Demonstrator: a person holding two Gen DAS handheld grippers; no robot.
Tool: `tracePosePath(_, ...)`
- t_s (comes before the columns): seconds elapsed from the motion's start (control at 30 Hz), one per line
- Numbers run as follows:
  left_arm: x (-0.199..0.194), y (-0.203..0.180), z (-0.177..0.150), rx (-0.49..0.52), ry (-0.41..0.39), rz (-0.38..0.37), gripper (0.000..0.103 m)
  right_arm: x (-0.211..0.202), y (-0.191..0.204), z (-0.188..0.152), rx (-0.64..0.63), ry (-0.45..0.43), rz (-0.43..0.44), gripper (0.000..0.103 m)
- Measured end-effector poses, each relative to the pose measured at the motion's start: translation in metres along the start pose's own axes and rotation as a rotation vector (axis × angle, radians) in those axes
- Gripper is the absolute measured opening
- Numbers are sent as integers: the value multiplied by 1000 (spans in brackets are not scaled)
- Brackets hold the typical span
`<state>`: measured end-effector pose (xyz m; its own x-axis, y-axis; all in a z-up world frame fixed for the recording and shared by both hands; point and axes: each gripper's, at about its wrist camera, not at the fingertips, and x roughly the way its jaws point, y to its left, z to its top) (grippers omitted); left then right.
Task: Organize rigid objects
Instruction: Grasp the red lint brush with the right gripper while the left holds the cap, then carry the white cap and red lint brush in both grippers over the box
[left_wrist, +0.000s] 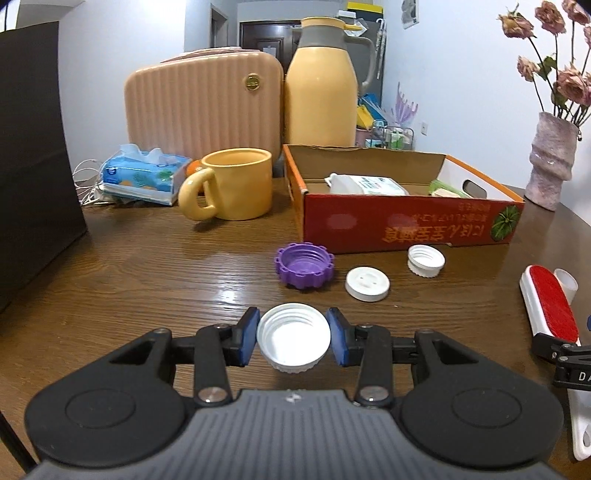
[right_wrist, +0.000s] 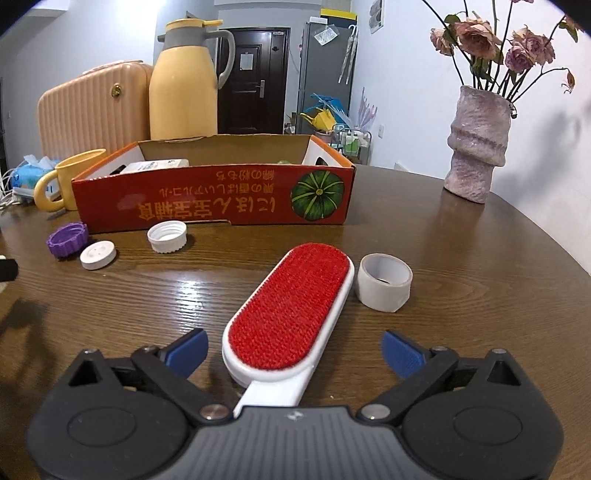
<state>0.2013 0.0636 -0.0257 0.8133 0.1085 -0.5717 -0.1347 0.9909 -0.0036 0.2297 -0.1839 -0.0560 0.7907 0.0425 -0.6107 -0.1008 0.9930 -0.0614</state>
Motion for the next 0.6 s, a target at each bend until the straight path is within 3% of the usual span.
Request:
tracePosePath(0.2,-2,5,0,-12,-4,1,40,6,5,1,-25,12,-6,85)
tracePosePath(0.3,-4,5,0,-10,-9,-4,40,4,3,0,-8,2,36,62)
tracePosePath(0.33,-4,5,0,-10,-10,-6,40,3,2,0,-1,0,41,59)
tracePosePath(0.6,-5,4,0,-6,-16,-9,40,-5,0,-2,12,-34,61,58)
